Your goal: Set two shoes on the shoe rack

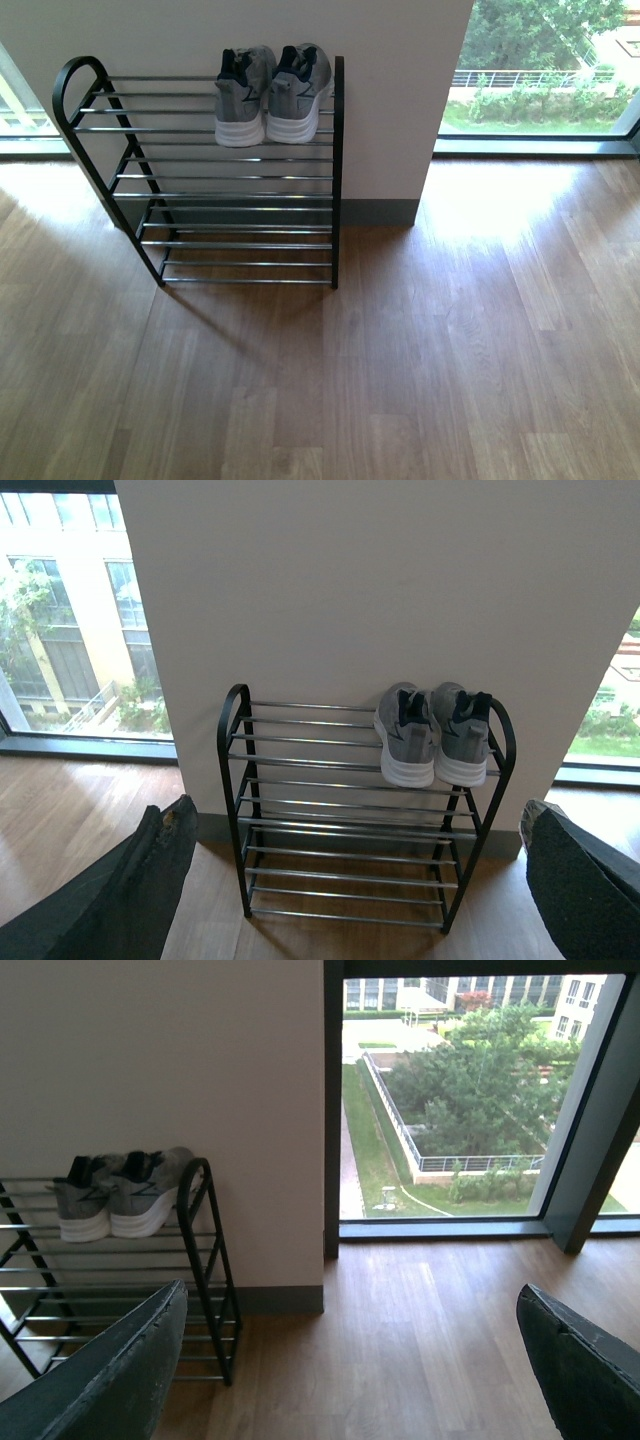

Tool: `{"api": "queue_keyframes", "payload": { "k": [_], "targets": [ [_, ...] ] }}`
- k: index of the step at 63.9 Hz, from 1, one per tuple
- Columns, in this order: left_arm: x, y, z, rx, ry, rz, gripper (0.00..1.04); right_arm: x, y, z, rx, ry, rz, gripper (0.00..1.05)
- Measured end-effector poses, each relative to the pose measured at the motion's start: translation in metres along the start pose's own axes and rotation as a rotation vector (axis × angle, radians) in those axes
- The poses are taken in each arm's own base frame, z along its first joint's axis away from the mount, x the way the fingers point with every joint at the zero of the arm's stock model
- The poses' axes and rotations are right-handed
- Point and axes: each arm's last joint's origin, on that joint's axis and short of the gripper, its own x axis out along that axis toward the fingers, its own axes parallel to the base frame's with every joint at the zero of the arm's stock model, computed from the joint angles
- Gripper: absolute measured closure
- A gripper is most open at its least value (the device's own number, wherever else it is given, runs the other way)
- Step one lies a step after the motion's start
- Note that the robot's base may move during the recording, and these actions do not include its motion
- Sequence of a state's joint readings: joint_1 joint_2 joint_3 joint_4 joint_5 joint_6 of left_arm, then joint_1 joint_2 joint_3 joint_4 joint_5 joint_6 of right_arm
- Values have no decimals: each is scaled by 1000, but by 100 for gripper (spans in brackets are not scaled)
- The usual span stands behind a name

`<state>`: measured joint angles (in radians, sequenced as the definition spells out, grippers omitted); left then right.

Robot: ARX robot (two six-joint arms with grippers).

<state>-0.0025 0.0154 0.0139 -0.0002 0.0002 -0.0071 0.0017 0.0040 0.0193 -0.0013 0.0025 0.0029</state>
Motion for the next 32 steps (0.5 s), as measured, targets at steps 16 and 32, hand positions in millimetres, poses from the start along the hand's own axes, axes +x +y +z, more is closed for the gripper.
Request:
{"api": "queue_keyframes", "payload": {
  "k": [16,32],
  "targets": [
    [0,0,0,0,0,0,9,0,0,0,0,0,0,9],
    [0,0,0,0,0,0,9,0,0,0,0,0,0,9]
  ]
}}
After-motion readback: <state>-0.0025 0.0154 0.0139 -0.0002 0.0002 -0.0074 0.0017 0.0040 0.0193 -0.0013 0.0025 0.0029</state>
